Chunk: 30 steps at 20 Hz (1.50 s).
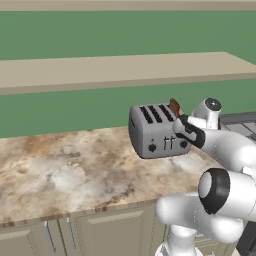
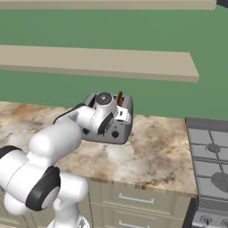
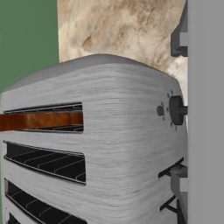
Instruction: Start the toaster. Once the lever pops up, take the bread to the plate on the dining counter.
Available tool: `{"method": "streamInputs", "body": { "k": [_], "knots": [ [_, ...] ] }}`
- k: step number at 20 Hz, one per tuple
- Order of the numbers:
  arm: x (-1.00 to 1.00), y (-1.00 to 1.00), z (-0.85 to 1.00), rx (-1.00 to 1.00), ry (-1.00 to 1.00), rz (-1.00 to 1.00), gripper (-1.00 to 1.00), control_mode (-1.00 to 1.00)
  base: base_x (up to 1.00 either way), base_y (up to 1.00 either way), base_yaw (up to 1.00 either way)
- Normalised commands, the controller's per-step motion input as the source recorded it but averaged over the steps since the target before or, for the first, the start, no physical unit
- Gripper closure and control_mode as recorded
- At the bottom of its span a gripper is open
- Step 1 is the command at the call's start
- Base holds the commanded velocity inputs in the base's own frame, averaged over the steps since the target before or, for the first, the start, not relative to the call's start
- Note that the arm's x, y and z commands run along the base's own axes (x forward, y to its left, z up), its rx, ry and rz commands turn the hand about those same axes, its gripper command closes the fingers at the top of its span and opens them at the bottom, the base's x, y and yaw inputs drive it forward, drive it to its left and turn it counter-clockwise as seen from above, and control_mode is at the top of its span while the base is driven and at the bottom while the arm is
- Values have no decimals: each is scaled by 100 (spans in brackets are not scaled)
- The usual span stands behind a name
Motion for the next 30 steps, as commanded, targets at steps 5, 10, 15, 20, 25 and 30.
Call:
{"method": "streamInputs", "body": {
  "k": [5,10,15,20,25,30],
  "knots": [
    [0,0,-19,0,0,0,-100,-100,0,0,0],
    [0,3,-17,0,0,0,-100,-100,0,0,0],
    [0,7,-12,0,0,0,-100,-100,0,0,0],
    [0,4,-17,0,0,0,-100,-100,0,0,0],
    [0,0,-15,0,0,0,-100,-100,0,0,0],
    [0,0,-13,0,0,0,-100,-100,0,0,0]
  ]
}}
